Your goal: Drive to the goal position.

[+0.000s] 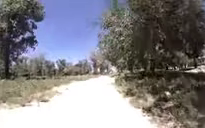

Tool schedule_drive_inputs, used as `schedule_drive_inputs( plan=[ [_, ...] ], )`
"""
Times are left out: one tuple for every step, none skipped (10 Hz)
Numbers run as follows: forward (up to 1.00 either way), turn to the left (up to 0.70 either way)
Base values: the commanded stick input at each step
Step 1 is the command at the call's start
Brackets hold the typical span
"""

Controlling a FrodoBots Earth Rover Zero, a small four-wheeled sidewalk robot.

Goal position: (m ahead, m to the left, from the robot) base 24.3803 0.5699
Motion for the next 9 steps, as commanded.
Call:
schedule_drive_inputs(
  plan=[
    [0.85,0.0],
    [0.85,0.17],
    [0.85,0.34],
    [0.85,0.34],
    [0.85,0.03],
    [0.85,0.0],
    [0.85,0.0],
    [0.85,0.0],
    [0.85,0.0]
  ],
)
